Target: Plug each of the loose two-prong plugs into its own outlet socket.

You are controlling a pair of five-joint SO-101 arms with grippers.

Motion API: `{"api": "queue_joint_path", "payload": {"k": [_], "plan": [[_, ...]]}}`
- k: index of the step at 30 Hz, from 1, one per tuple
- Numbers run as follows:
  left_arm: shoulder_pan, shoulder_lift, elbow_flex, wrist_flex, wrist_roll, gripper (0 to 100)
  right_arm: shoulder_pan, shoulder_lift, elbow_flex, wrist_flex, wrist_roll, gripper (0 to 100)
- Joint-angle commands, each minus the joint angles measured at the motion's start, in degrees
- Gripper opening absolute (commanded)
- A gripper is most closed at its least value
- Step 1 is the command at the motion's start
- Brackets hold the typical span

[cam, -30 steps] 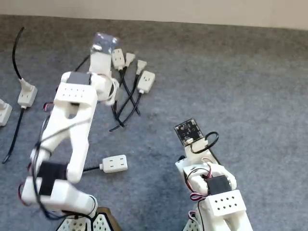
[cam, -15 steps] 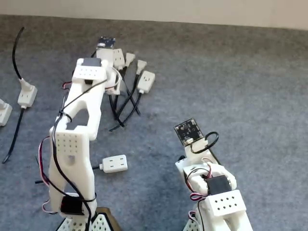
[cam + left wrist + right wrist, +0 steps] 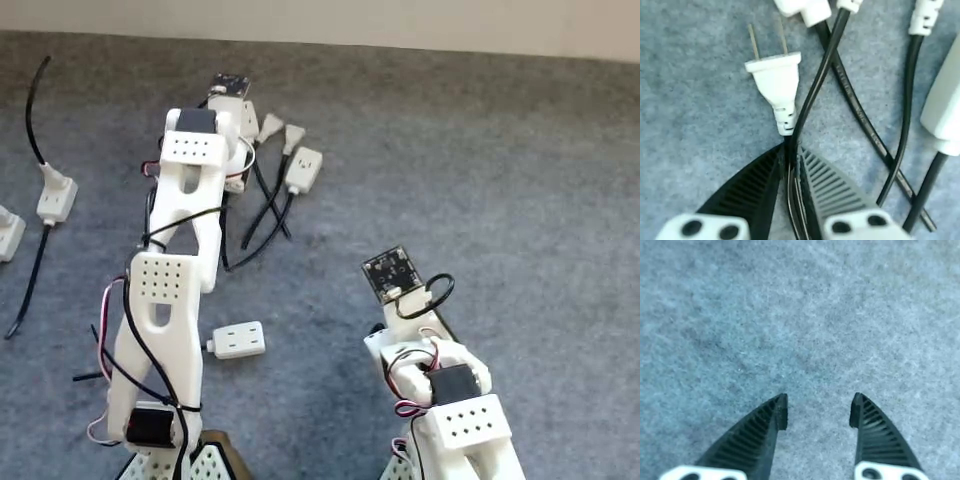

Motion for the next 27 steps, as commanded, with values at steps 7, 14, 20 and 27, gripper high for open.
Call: {"api": "queue_joint_path", "payload": {"k": [7, 14, 20, 27], "plan": [[-2.5, -10.0, -10.9, 7.8, -7.5, 0, -0.6, 0.9, -0.4, -0.7, 0.8, 20.1], [-0.7, -29.4, 8.8, 7.9, -17.3, 0, -0.6, 0.9, -0.4, -0.7, 0.8, 20.1], [7.3, -48.3, 29.8, 7.9, -30.8, 0, -0.6, 0.9, -0.4, -0.8, 0.8, 20.1], [23.8, -60.6, 54.4, 5.5, -38.5, 0, 3.2, 0.8, -1.0, 1.0, 0.6, 20.1]]}}
